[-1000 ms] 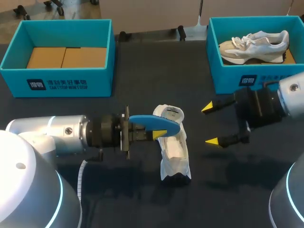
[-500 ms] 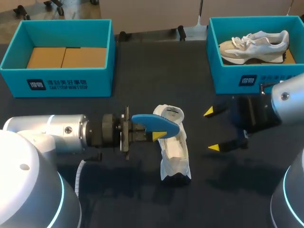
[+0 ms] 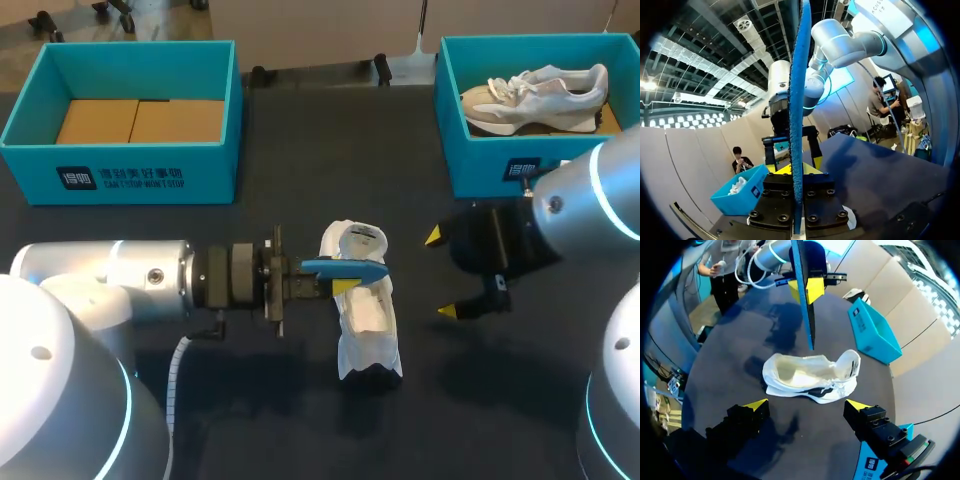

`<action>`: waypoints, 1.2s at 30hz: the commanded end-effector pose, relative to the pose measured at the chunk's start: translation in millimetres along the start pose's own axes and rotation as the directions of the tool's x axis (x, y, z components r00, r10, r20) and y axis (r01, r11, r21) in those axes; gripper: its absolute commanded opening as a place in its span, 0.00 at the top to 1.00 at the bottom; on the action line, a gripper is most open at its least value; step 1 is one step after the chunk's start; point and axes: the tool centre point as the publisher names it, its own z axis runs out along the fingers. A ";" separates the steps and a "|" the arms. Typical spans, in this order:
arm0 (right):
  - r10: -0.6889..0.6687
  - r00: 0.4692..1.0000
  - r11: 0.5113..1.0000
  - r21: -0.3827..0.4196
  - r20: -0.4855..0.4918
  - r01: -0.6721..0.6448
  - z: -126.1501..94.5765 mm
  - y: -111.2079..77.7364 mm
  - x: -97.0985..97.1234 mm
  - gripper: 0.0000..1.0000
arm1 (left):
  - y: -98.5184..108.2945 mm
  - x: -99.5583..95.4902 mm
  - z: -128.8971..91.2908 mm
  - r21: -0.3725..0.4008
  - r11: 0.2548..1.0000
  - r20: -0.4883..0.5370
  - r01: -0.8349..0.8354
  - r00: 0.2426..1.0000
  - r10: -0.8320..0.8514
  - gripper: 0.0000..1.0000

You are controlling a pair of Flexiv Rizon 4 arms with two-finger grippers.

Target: Take the shoe out of the shoebox, open the shoe tongue, remove and reinsert the insole, then place the shoe into the shoebox

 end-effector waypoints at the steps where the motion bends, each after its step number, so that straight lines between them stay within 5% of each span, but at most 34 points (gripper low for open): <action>1: -0.001 1.000 0.988 0.152 -0.008 0.003 13.9 0.4 -7.5 0.00 | 3.6 -1.4 14.3 -0.013 1.000 -0.007 -0.004 1.000 0.004 1.00; 15: -0.002 1.000 0.991 0.133 -0.012 0.004 35.7 5.5 -11.9 0.00 | 4.5 -6.2 12.3 -0.062 0.997 -0.004 -0.040 0.999 0.039 1.00; 36: -0.013 0.998 0.999 0.048 -0.056 0.016 56.1 -0.4 -9.8 0.00 | 35.1 -0.6 18.2 -0.090 0.996 0.016 -0.002 1.000 0.004 1.00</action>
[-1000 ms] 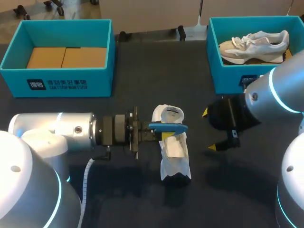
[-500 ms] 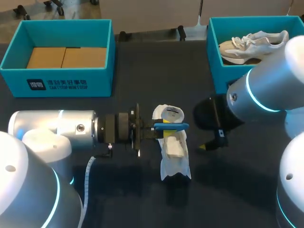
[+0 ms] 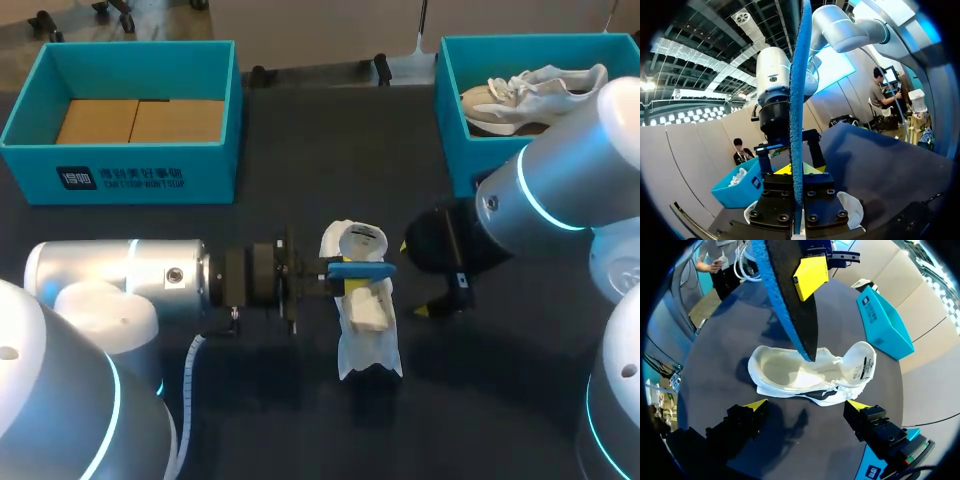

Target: Take the shoe out of the shoebox, open the shoe tongue, remove and reinsert the insole, then place the shoe into the shoebox

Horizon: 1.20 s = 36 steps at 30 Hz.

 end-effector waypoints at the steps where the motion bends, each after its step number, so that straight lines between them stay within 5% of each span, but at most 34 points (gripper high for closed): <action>1: -0.002 1.000 1.000 -0.008 0.003 0.002 4.9 -1.2 1.2 0.00 | 6.9 4.2 8.1 -0.005 1.000 0.004 0.004 1.000 -0.004 1.00; 22: -0.002 1.000 1.000 -0.008 0.003 0.002 4.9 -1.2 1.2 0.00 | 28.0 15.2 35.0 -0.016 1.000 -0.021 0.015 1.000 -0.016 1.00; 36: -0.002 1.000 1.000 -0.008 0.003 0.002 4.9 -1.2 1.2 0.00 | 45.2 18.5 32.6 -0.053 0.998 -0.027 0.022 0.999 -0.023 1.00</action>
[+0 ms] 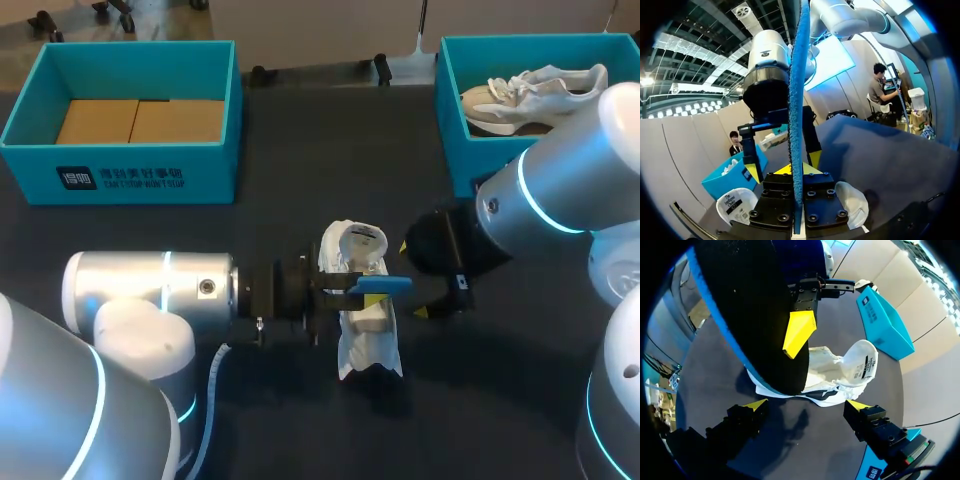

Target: Take the shoe out of the shoebox, open the shoe tongue, remove and reinsert the insole, then place the shoe into the shoebox

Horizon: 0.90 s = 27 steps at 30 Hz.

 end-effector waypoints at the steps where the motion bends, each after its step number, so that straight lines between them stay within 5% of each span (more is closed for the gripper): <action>1: -0.001 1.000 1.000 -0.002 0.002 0.001 1.3 -0.3 0.9 0.00 | 4.4 2.8 3.5 -0.011 1.000 -0.003 0.000 1.000 0.000 1.00; 27: -0.001 1.000 1.000 -0.002 0.002 0.001 1.3 -0.3 0.9 0.00 | 47.3 5.4 2.2 -0.098 0.992 -0.007 -0.078 0.997 0.078 1.00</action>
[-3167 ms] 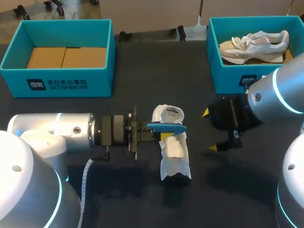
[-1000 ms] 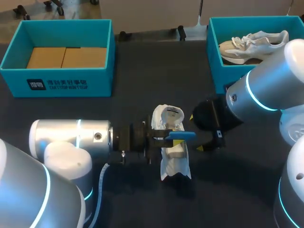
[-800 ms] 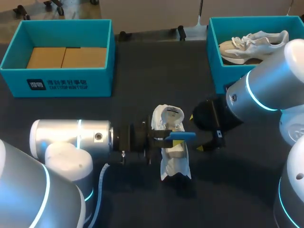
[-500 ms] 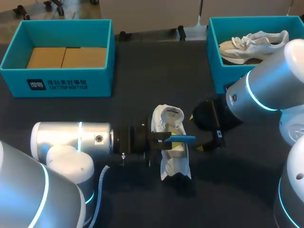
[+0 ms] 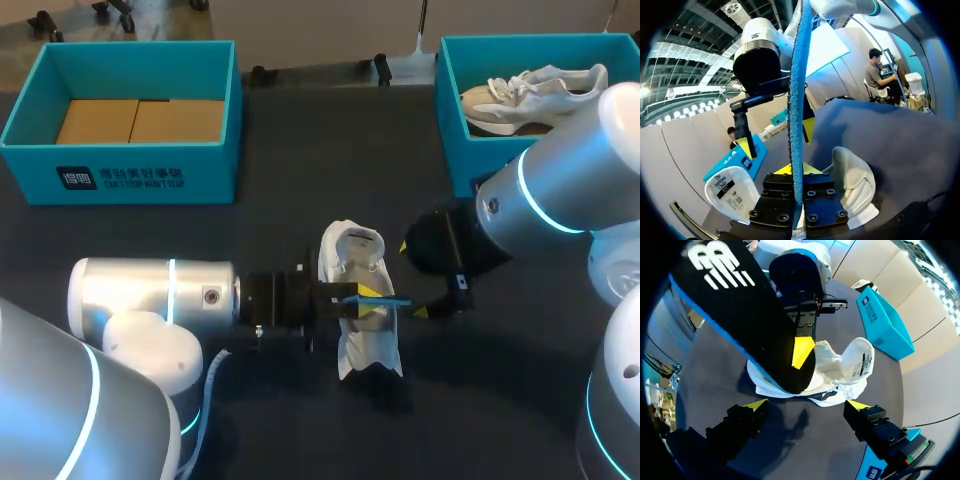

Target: Take the shoe out of the shoebox, open the shoe tongue, remove and reinsert the insole, then place the shoe into the shoebox

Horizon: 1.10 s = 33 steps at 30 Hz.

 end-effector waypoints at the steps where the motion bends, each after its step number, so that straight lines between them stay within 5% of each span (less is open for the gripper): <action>1: -0.001 1.000 1.000 -0.002 0.002 0.001 1.2 -0.3 0.9 0.00 | 4.5 0.1 3.4 -0.012 1.000 0.007 0.006 1.000 -0.006 1.00; 17: -0.001 1.000 1.000 -0.002 0.002 0.001 1.2 -0.3 0.9 0.00 | 17.4 2.9 1.9 -0.038 0.998 0.015 0.044 0.999 -0.043 1.00; 19: -0.001 1.000 1.000 -0.002 0.002 0.001 1.2 -0.3 0.9 0.00 | 13.5 2.2 -1.0 -0.034 0.998 0.018 0.046 0.999 -0.046 0.66; 21: -0.001 1.000 1.000 -0.002 0.002 0.001 1.2 -0.3 0.9 0.00 | 9.3 1.0 -2.9 -0.026 0.999 0.021 0.047 0.999 -0.047 0.59; 33: -0.001 1.000 1.000 -0.002 0.002 0.001 1.2 -0.3 0.9 0.00 | -11.3 -3.4 -12.0 0.005 0.998 0.025 0.060 0.998 -0.060 0.62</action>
